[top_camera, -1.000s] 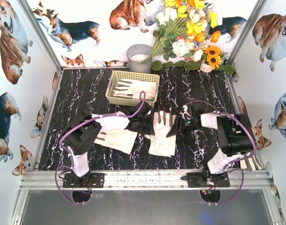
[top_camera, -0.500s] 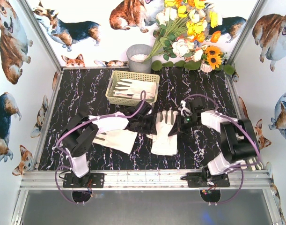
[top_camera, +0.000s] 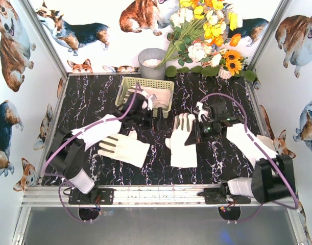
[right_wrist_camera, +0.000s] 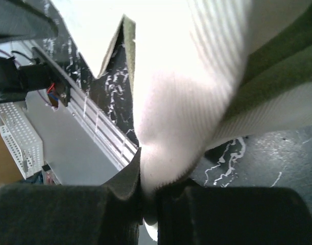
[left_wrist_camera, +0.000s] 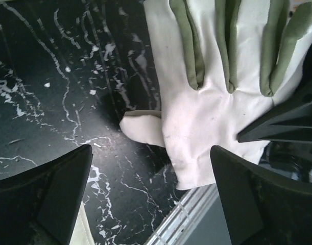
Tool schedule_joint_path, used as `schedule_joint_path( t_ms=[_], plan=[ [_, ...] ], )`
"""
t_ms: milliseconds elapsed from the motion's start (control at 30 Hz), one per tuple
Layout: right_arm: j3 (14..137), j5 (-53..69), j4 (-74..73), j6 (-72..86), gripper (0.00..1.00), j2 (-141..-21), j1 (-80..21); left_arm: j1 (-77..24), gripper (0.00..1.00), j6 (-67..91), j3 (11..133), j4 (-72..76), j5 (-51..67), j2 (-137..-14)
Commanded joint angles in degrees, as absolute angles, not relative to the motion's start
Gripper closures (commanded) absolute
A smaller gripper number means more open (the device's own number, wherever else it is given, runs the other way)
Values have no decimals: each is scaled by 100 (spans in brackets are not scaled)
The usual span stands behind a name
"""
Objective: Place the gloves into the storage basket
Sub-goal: Pick up the glove from the center of the board, then place the glove in the bin.
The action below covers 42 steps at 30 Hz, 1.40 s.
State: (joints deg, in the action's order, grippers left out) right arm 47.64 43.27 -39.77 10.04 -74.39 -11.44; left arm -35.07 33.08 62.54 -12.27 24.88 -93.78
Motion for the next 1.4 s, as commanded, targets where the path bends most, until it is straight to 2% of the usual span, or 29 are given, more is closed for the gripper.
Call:
schedule_joint_path(
  t_ms=[0, 200, 333, 733, 900, 1100, 1367],
  plan=[
    [5117, 4927, -4025, 897, 100, -6754, -1248, -3288, 6, 3037, 6094, -754, 3584, -9042],
    [5138, 5607, -3543, 1431, 100, -6023, -1356, -3277, 1, 3552, 5994, 259, 4568, -8945],
    [5249, 5781, -3287, 1698, 100, -5776, -1409, -3277, 0, 3726, 6003, 564, 4701, -8820],
    [5395, 6239, -2979, 2295, 100, -5743, -1510, -3371, 1, 5462, 5251, 3165, 5630, -8688],
    [5442, 6146, -2948, 2279, 100, -5839, -1512, -3428, 14, 5822, 5010, 3564, 5675, -8473],
    [5522, 6086, -3044, 2137, 100, -5948, -1512, -3428, 42, 6014, 4756, 3818, 5512, -8262],
    [5615, 5729, -3557, 1676, 100, -5923, -1512, -3415, 63, 5997, 4537, 3783, 5317, -8123]
  ],
)
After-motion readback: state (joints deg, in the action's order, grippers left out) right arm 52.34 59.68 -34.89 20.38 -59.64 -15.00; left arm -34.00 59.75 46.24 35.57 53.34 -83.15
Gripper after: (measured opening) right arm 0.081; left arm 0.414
